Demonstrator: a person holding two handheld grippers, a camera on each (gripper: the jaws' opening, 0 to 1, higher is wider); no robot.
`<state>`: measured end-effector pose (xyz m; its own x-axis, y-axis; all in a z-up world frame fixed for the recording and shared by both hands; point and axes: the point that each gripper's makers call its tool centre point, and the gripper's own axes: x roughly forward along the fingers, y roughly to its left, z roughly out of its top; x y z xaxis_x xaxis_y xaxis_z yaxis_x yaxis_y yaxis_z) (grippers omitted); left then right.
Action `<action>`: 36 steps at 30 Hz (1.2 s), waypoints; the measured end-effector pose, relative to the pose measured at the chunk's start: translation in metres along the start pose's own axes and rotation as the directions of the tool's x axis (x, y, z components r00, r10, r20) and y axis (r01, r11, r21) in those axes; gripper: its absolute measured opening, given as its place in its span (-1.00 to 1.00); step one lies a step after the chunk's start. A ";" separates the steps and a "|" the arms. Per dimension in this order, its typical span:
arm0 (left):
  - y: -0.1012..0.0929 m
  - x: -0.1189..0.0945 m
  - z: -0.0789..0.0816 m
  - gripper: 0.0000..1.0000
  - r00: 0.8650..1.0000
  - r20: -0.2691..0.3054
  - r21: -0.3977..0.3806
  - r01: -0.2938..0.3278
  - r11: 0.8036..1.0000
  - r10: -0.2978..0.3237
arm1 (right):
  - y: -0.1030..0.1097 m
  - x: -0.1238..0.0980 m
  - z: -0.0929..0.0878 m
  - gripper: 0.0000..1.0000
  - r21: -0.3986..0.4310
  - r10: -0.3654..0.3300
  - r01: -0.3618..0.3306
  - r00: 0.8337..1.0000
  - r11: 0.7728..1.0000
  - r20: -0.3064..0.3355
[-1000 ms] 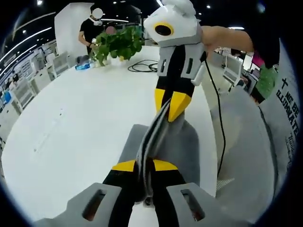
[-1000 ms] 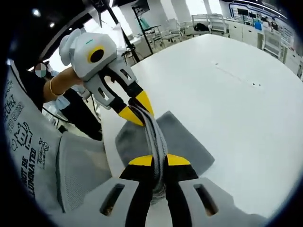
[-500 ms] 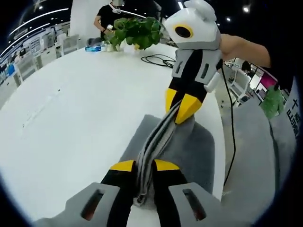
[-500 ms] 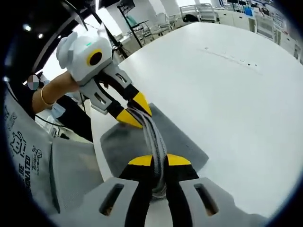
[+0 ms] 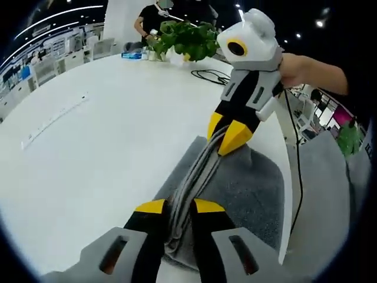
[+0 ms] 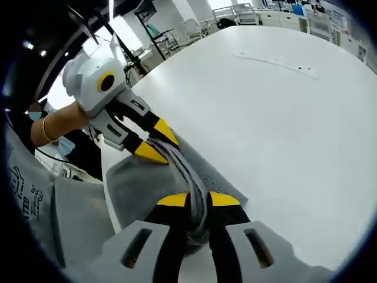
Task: Fold the towel on the table until its edges align and the towel forms a compact rectangular stack.
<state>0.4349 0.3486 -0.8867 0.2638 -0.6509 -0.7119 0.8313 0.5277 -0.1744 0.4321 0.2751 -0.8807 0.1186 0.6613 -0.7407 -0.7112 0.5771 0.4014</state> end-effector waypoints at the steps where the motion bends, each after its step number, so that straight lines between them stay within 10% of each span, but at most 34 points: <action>1: 0.002 -0.001 0.001 -0.64 1.000 0.007 -0.003 -0.003 1.000 0.003 | -0.001 -0.001 0.004 -0.78 0.016 -0.002 0.002 1.000 1.000 0.031; 18: 0.040 -0.033 0.017 -0.65 0.987 0.093 -0.101 -0.122 0.987 0.132 | -0.017 -0.035 0.033 -0.78 0.028 -0.074 0.070 0.983 0.997 0.171; 36: 0.028 -0.067 0.014 -0.64 0.980 0.098 -0.039 -0.171 0.984 0.174 | -0.008 -0.063 0.027 -0.54 -0.014 -0.098 0.104 0.970 0.994 0.222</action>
<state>0.4475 0.3995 -0.8341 0.4511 -0.5991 -0.6615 0.7541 0.6523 -0.0765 0.4491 0.2417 -0.8231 0.3383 0.6912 -0.6386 -0.7050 0.6356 0.3145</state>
